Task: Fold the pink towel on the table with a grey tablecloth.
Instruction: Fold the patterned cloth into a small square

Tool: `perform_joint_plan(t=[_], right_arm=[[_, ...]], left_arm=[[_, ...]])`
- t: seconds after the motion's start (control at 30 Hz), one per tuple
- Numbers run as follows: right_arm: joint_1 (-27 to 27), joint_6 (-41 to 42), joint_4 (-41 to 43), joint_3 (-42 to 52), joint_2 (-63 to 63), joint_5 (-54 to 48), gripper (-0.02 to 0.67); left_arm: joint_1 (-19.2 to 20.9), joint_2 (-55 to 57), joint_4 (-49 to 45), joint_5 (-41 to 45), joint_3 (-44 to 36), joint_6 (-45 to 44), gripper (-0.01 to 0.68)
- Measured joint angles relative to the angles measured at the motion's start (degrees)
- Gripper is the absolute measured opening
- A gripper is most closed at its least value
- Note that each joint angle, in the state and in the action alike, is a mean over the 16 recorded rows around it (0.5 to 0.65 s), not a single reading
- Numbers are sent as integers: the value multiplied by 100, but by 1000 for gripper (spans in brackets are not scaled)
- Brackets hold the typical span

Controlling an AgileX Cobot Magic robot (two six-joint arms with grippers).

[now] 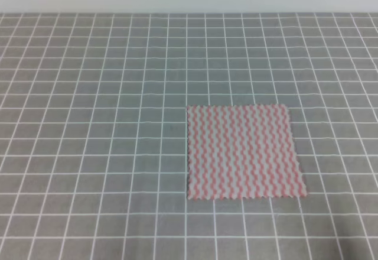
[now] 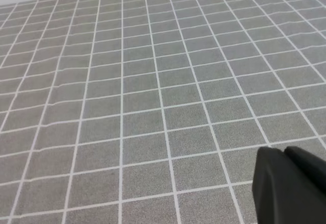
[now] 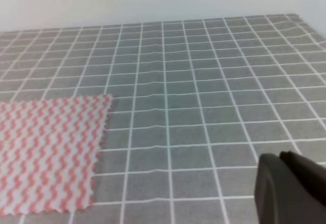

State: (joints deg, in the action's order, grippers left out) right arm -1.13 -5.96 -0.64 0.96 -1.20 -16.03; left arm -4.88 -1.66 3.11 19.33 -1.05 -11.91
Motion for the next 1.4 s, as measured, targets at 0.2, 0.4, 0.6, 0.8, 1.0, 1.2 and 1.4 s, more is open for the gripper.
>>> perform_joint_plan(t=[0.2, 0.4, 0.6, 0.8, 1.0, 1.2, 1.4], right_arm=[[-1, 0, -204, 29, -23, 10, -17], [-1, 1, -293, 48, -46, 24, -17], [-2, 2, -318, 67, -69, 29, -17], [-2, 3, -318, 57, -69, 10, -17], [-2, -12, -815, 48, -58, 54, -17], [-1, -24, -2825, 38, -46, 203, -17], [-2, 92, -5204, 47, -58, 517, -17]], left_arm=[[1, 36, 0, 12, 18, -1, -1], [1, 48, 0, 17, 26, -1, -1], [2, 83, 0, 28, 44, -1, -1], [1, 48, -5, -2, 18, 0, -1], [2, 71, 396, -231, 35, 279, -1], [2, 71, 1783, -823, 52, 1082, -1], [3, 119, 3320, -1606, 87, 1879, -2]])
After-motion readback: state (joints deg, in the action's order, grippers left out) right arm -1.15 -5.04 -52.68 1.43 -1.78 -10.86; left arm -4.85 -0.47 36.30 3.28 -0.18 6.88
